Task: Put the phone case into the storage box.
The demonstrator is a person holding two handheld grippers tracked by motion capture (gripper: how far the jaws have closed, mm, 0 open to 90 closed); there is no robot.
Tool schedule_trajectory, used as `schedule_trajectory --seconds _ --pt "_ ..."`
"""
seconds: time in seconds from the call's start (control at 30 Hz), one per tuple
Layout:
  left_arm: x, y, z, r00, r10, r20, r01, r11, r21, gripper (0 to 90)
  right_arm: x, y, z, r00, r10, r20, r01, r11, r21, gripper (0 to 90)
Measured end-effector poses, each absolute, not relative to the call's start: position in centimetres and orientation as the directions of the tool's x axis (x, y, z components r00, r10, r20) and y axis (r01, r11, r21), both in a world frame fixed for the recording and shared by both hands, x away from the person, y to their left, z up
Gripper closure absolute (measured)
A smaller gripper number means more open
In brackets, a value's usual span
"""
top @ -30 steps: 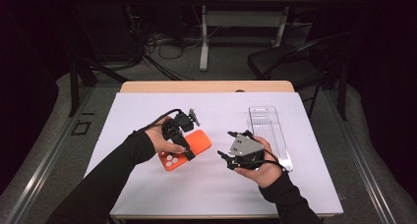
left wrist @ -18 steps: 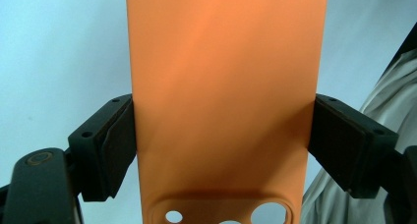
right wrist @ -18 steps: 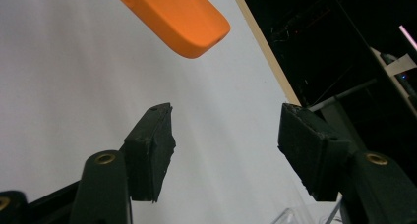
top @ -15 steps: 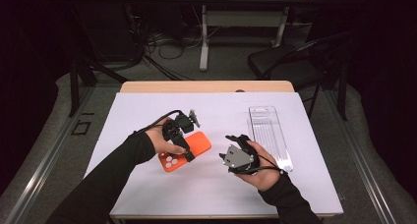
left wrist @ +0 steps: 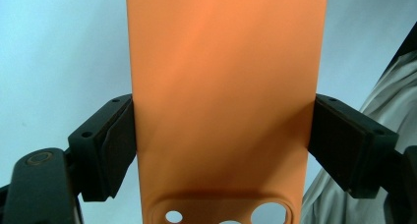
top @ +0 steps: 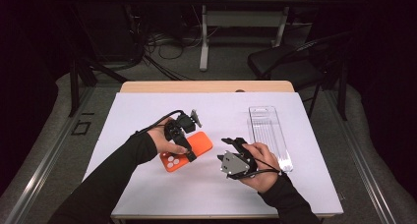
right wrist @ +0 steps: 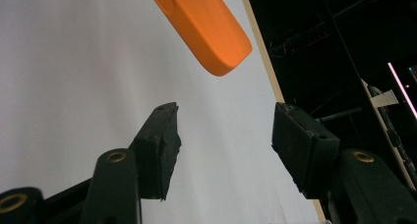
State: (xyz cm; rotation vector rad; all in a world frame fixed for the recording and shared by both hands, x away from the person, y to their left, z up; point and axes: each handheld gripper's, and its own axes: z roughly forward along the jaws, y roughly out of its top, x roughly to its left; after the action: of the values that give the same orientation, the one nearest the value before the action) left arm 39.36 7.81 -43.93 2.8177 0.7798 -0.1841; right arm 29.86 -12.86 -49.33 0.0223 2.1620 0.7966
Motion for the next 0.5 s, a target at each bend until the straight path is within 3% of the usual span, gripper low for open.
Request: schedule_trajectory --seconds 0.5 --pt "39.19 6.87 -44.02 0.860 0.476 -0.184 0.504 -0.849 0.157 16.6 29.24 -12.37 -49.88 -0.617 0.182 -0.766 -0.302 0.844 0.444 50.8"
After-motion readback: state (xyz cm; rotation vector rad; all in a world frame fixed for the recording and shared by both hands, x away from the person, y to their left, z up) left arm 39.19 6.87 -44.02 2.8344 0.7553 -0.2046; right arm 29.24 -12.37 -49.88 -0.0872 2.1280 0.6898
